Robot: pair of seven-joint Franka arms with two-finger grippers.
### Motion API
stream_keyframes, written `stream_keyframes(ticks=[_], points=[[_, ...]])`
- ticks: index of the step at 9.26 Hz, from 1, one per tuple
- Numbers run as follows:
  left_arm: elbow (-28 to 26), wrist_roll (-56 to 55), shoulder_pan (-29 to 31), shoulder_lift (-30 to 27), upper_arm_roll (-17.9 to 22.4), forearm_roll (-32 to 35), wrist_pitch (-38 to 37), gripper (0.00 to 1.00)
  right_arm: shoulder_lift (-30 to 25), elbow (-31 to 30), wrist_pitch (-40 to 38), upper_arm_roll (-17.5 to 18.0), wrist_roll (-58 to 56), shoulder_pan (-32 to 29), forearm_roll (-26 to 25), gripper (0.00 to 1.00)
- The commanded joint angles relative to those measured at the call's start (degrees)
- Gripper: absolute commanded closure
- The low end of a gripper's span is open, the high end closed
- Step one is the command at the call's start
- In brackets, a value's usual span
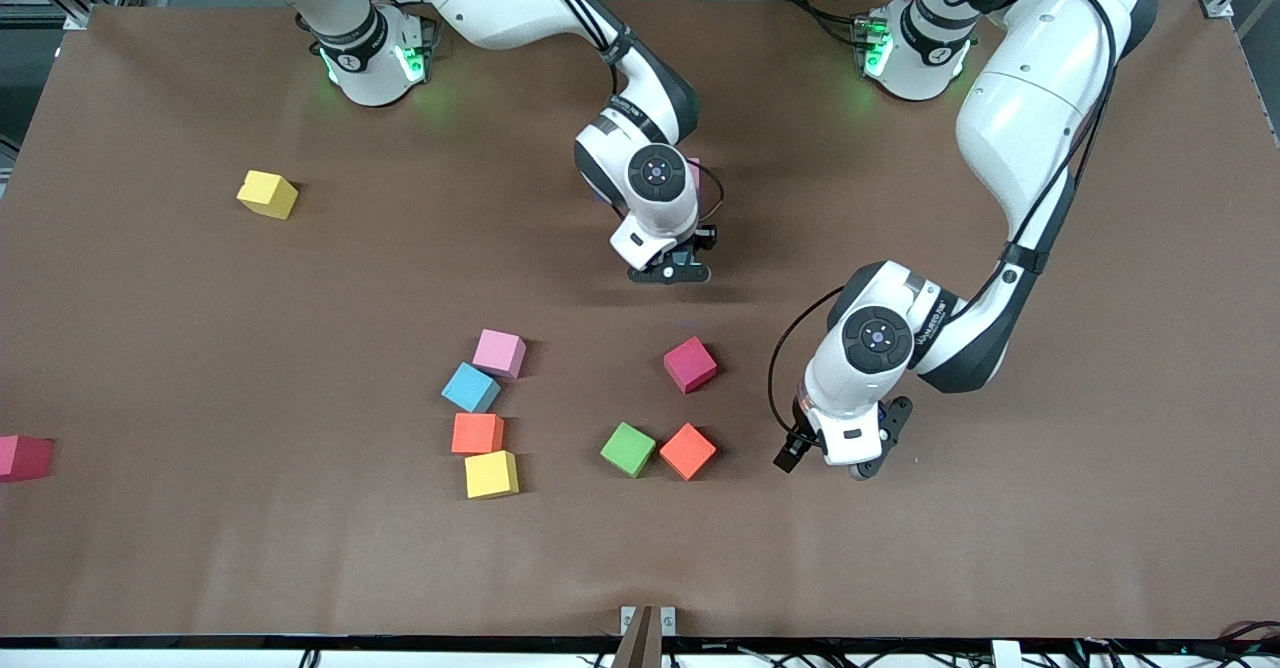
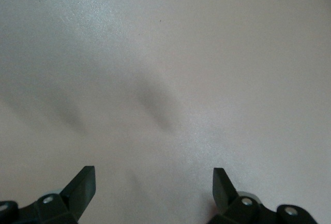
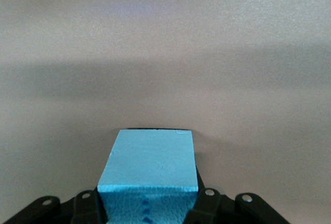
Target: Form number 2 with 11 blocks
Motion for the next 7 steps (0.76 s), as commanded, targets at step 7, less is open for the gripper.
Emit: stream_keyframes(ticks=[7], points=[[0.09,-0.06,-0.85,-0.39,0.25,-0.84,-0.68,0.00,2.31,4.13,-2.81,0.87,4.23,0.28,0.87,1.00]])
